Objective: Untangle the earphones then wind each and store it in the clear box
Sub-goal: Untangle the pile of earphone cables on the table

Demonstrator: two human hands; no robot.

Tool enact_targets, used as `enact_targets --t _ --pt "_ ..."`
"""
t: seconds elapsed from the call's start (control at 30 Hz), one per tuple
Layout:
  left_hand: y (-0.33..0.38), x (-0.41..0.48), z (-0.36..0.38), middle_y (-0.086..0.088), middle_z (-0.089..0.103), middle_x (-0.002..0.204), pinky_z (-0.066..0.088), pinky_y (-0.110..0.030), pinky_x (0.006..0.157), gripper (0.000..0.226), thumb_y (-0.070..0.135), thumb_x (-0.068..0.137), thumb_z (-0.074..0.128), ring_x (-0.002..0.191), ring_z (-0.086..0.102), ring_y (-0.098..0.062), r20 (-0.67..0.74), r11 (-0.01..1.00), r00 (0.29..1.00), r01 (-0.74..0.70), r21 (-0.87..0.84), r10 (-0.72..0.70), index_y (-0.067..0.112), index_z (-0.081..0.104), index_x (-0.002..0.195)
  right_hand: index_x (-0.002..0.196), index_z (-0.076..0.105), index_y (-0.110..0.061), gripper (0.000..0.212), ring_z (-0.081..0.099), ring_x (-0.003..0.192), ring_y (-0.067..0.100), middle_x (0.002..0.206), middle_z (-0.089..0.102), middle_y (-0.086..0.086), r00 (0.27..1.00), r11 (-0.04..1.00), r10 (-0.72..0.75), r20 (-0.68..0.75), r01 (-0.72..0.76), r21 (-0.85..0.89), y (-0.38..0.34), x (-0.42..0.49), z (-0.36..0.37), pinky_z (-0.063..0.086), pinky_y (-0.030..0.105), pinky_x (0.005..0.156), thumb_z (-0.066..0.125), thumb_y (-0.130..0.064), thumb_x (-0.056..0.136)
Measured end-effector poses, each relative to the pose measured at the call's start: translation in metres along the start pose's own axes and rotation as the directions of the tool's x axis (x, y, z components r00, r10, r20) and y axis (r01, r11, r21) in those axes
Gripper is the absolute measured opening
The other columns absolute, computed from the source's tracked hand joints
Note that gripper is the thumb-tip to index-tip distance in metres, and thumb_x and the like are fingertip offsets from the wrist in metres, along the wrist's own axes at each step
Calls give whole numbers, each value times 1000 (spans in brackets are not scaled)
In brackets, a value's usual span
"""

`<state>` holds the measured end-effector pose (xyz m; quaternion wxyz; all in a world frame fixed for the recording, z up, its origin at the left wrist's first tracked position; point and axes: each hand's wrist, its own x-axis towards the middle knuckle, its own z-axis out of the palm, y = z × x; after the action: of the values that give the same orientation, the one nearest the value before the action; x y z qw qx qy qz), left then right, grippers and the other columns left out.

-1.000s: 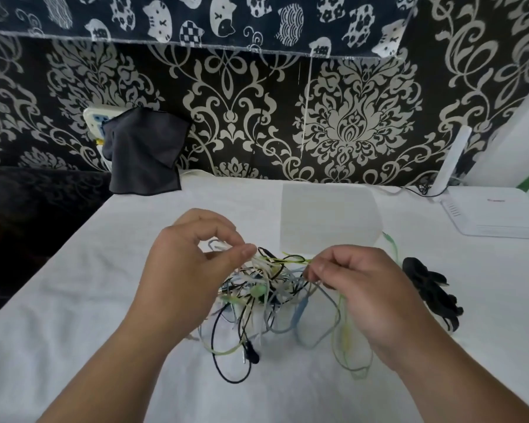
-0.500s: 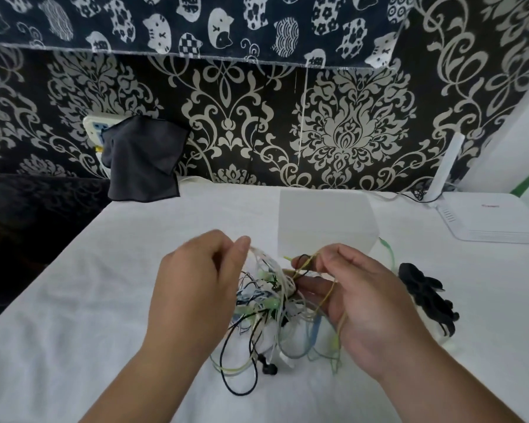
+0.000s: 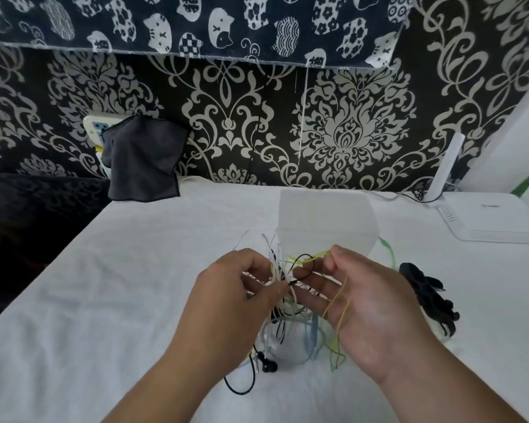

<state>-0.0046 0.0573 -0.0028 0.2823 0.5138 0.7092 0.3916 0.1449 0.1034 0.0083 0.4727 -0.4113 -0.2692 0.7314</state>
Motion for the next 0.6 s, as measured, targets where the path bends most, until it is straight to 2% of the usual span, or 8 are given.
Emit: enact_targets --t 0.1,0.2,0.27,0.3,0.37,0.43,0.5,0.6 --pt "3 0 -1 5 70 80 37 -9 49 11 20 86 75 50 53 2 28 997 1000 16 -79 -14 27 68 81 75 52 -4 27 65 69 31 74 62 20 1000 1000 2 -7 -1 19 1 2 -1 61 45 64 48 -11 101" --pt "3 0 -3 -10 71 74 33 -12 48 9 19 88 71 50 48 -7 74 960 996 75 -271 -57 19 70 80 89 58 0 17 65 71 30 78 62 20 1000 1000 -4 21 4 17 1 2 0 58 40 60 52 -13 99" --pt "1 0 -1 -10 66 67 39 -20 57 12 18 89 71 60 52 -15 69 940 997 61 -336 -40 17 71 77 79 61 -4 16 64 74 28 75 63 15 996 996 -55 66 59 -63 3 0 -2 58 43 64 66 -17 88" --pt "0 0 0 -10 65 65 41 -25 60 13 16 88 72 60 53 -15 52 935 998 43 -352 -27 16 71 76 70 60 -13 19 63 73 26 71 61 10 991 977 -98 96 114 -179 4 -1 -2 57 47 69 75 -19 79" --pt "1 0 2 -8 65 63 43 -24 59 13 12 87 73 57 51 -11 0 932 1000 11 -363 -11 14 71 74 58 46 -22 35 56 67 19 66 51 3 976 841 -172 131 215 -497 8 -3 -4 52 48 72 80 -25 66" --pt "2 -1 3 1 64 59 42 -18 54 16 9 85 74 54 51 -9 -37 933 999 -16 -359 3 15 69 71 58 38 -23 39 46 61 16 65 43 4 965 710 -236 116 253 -657 13 -2 -6 42 41 64 76 -32 62" --pt "3 -1 4 7 63 59 39 -12 54 21 9 86 73 54 51 -5 -40 951 999 -47 -306 37 17 66 68 58 36 -23 39 47 61 16 63 47 6 965 697 -242 104 247 -673 16 0 -6 41 39 64 74 -33 61" --pt "5 -3 3 10 64 63 38 -8 56 22 9 89 70 57 53 1 -7 970 997 -79 -229 80 17 63 69 57 34 -20 40 49 62 18 63 45 8 972 768 -213 96 227 -599 17 2 -6 43 41 66 73 -28 63"
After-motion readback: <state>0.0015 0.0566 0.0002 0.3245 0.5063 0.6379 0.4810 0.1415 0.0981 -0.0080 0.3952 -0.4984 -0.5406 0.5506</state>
